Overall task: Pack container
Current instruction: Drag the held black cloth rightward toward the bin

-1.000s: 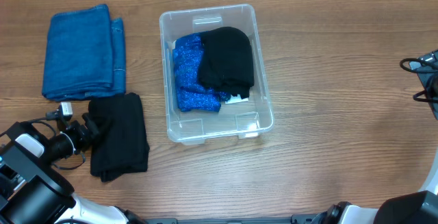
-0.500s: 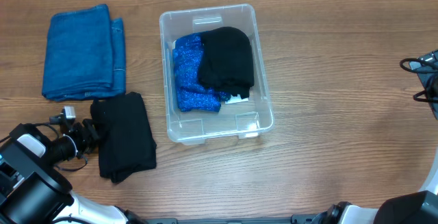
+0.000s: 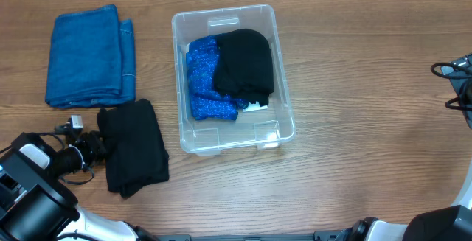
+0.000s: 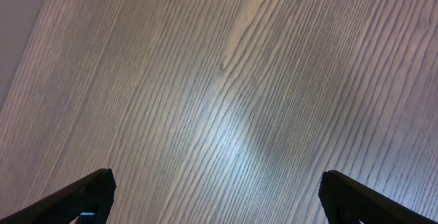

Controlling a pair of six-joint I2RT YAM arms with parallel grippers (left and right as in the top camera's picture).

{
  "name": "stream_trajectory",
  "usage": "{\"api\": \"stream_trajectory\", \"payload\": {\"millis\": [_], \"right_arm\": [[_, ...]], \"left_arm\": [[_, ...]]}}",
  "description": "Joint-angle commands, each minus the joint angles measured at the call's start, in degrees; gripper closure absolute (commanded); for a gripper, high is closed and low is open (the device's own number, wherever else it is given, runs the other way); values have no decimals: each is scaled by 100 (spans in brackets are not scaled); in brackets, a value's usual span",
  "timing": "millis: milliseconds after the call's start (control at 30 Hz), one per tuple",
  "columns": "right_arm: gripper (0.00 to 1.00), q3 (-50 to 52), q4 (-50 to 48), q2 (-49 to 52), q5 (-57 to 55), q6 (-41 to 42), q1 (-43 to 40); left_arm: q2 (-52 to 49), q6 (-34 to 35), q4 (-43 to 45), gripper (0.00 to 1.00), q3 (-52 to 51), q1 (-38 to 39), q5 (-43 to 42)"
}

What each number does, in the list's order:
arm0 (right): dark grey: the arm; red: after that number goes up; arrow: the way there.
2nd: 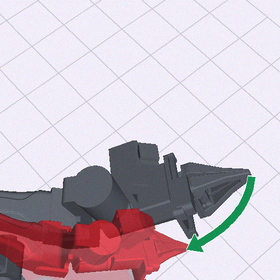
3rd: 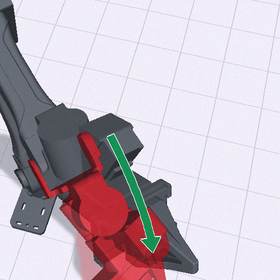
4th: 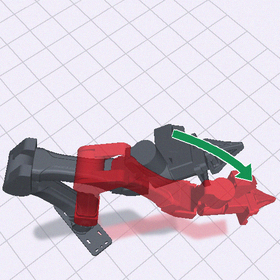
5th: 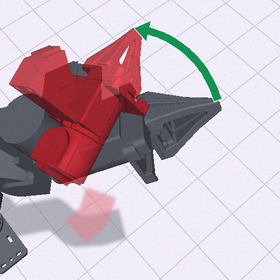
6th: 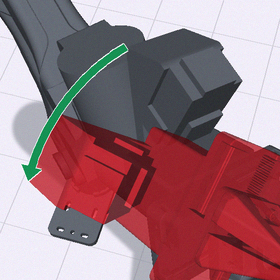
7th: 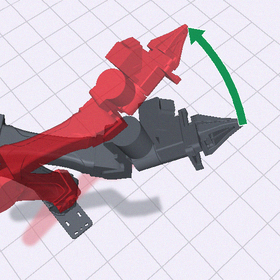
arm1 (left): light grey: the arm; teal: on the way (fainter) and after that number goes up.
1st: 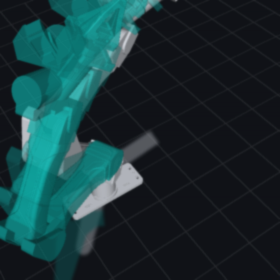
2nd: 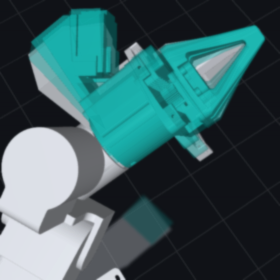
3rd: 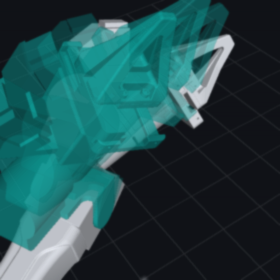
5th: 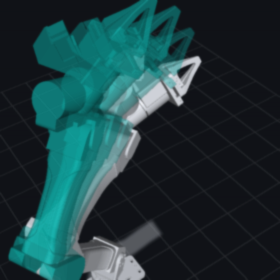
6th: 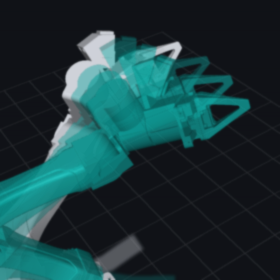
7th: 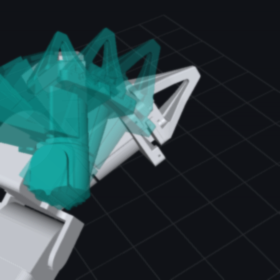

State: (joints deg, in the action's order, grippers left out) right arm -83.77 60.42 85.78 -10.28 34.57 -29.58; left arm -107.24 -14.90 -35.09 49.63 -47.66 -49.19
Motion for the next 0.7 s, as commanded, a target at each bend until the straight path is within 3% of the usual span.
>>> {"api": "stream_trajectory", "payload": {"millis": [0, 67, 267, 433, 667], "right_arm": [[0, 28, -31, 2, 9, 44, -17], [0, 28, -31, 2, 9, 44, -17], [0, 28, -31, 2, 9, 42, -17], [0, 28, -31, 2, 9, 42, -17], [0, 28, -31, 2, 9, 44, -17]], "left_arm": [[-219, -46, -44, 89, -168, 83, 299], [-219, 24, -42, 96, -168, 83, 236], [-216, 37, -22, 96, -138, 83, -105], [-214, 35, -103, 96, 31, 83, -883], [-192, -149, -796, 96, 625, 83, -1554]]}}
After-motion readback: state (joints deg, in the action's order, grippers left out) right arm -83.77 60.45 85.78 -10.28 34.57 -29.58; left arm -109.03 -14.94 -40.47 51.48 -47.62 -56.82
